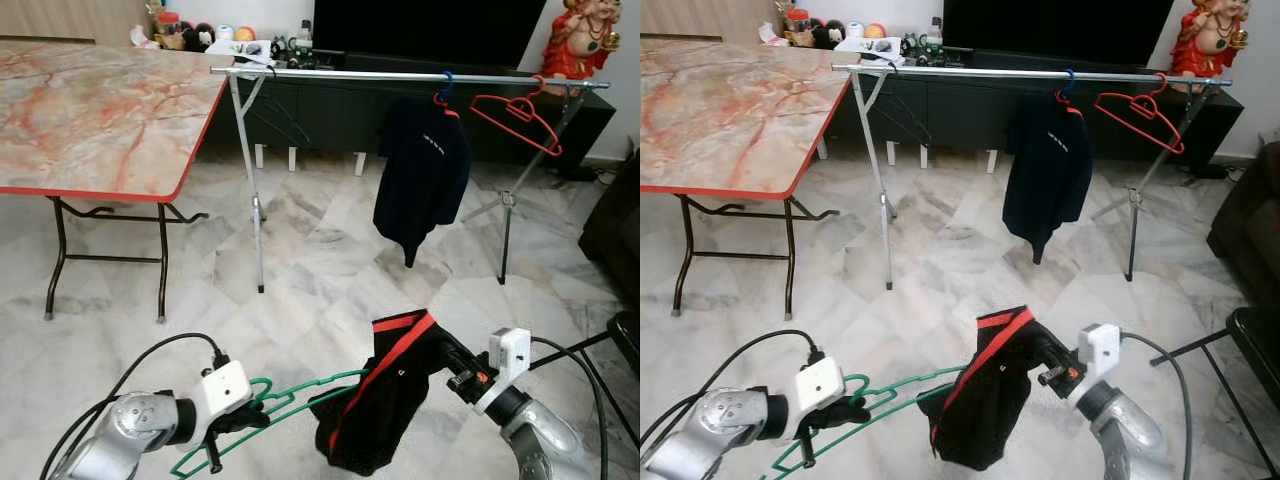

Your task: Hang hanger

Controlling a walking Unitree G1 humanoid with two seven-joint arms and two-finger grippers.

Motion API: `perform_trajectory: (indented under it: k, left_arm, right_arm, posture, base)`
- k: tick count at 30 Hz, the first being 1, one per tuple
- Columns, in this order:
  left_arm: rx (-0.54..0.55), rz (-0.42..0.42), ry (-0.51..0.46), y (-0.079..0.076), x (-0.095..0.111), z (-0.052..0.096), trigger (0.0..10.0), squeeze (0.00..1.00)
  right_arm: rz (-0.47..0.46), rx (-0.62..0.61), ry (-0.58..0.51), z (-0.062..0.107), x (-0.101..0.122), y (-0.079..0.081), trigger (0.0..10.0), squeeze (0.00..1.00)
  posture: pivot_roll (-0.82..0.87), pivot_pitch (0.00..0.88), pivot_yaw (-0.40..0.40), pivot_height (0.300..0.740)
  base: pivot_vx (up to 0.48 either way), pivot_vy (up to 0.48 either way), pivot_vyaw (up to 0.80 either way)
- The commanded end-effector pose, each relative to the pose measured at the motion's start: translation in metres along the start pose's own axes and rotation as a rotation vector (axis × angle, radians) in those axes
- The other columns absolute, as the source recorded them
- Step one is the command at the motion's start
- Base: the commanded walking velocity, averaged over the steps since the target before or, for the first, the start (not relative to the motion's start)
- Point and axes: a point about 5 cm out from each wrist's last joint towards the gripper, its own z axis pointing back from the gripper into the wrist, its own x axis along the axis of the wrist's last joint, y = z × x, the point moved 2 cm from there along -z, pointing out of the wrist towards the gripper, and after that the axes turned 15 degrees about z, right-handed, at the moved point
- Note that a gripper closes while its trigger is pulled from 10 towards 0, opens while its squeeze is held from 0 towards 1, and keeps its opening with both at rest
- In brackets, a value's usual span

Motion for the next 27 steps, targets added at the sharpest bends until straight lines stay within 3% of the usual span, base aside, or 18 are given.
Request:
perform_trajectory:
  k: [1,6,10,16,17,20,23,25,27]
  left_arm:
    - [0.079,0.034,0.052,0.016,-0.019,0.022,0.0,0.0]
    - [0.182,0.075,0.084,0.034,-0.037,0.048,0.0,0.0]
    - [0.188,0.096,0.059,0.035,-0.037,0.053,0.0,0.0]
    - [0.223,0.348,-0.245,0.045,-0.024,0.076,0.0,0.0]
    - [0.169,0.44,-0.377,0.042,-0.017,0.08,0.0,0.0]
    - [0.059,0.504,-0.464,0.031,-0.011,0.082,0.0,0.0]
    - [0.002,0.522,-0.46,0.023,-0.012,0.08,0.0,0.0]
    - [-0.05,0.523,-0.402,0.013,-0.016,0.075,0.0,0.0]
    - [-0.102,0.402,-0.14,-0.003,-0.033,0.063,0.0,0.0]
  right_arm:
    - [0.038,-0.198,0.032,0.017,-0.002,-0.027,0.0,0.0]
    - [0.007,-0.408,0.052,0.029,-0.005,-0.05,0.0,0.0]
    - [0.019,-0.421,0.074,0.03,-0.008,-0.051,0.0,0.0]
    - [0.009,-0.478,0.133,0.033,-0.021,-0.046,0.0,0.0]
    - [0.013,-0.504,0.161,0.033,-0.027,-0.044,0.0,0.0]
    - [-0.001,-0.514,0.17,0.031,-0.031,-0.041,0.0,0.0]
    - [-0.012,-0.509,0.164,0.028,-0.031,-0.038,0.0,0.0]
    - [-0.017,-0.5,0.156,0.025,-0.031,-0.035,0.0,0.0]
    - [-0.019,-0.431,0.123,0.015,-0.027,-0.027,0.0,0.0]
  posture:
    - [0.08,0.078,-0.051,0.74]
    - [0.07,0.065,-0.041,0.74]
    - [0.07,0.063,-0.041,0.74]
    - [0.08,0.053,-0.035,0.74]
    - [0.07,0.052,-0.035,0.74]
    - [0.08,0.056,-0.034,0.74]
    - [0.08,0.065,-0.035,0.74]
    - [0.08,0.069,-0.036,0.74]
    - [0.09,0.078,-0.039,0.74]
  base:
    - [0.0,0.0,0.0]
    - [0.0,0.0,0.0]
    - [0.0,0.0,0.0]
    - [0.0,0.0,0.0]
    - [0.0,0.0,0.0]
    - [0.0,0.0,0.0]
    - [0.0,0.0,0.0]
    - [0.0,0.0,0.0]
    - [0.0,0.0,0.0]
